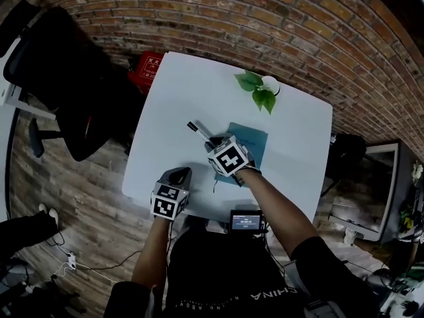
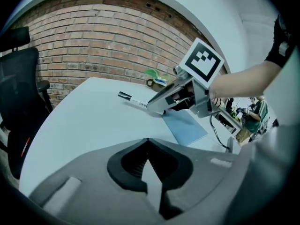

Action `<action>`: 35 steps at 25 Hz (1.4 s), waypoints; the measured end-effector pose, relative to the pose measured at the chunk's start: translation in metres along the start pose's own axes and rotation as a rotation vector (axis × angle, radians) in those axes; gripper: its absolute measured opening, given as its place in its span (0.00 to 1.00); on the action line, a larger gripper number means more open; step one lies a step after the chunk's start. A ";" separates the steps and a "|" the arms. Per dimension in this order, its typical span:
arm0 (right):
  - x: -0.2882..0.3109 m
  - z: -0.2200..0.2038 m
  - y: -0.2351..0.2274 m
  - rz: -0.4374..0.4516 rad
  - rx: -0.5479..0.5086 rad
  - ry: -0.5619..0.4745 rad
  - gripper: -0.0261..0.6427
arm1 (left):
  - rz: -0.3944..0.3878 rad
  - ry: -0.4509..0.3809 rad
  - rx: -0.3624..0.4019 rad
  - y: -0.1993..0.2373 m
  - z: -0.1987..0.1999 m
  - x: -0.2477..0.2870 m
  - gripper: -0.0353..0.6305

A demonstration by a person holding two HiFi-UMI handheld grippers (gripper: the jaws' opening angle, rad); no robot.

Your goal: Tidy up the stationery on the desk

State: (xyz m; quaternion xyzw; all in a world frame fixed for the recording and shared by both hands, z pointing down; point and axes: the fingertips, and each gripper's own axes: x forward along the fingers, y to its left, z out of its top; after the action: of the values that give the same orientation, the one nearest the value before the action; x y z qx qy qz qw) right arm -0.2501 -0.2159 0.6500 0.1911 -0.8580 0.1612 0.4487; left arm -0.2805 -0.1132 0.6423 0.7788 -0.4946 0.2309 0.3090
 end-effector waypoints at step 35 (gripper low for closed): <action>-0.157 -0.225 -0.084 -0.248 0.696 -0.117 0.15 | -0.184 0.118 0.273 -0.134 0.023 0.078 0.07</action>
State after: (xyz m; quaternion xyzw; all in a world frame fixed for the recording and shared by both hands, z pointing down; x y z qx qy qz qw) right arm 0.0311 -0.1594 0.6513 0.4433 -0.7465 0.3765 0.3232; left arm -0.1253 -0.1356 0.6436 0.8406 -0.3664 0.3121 0.2487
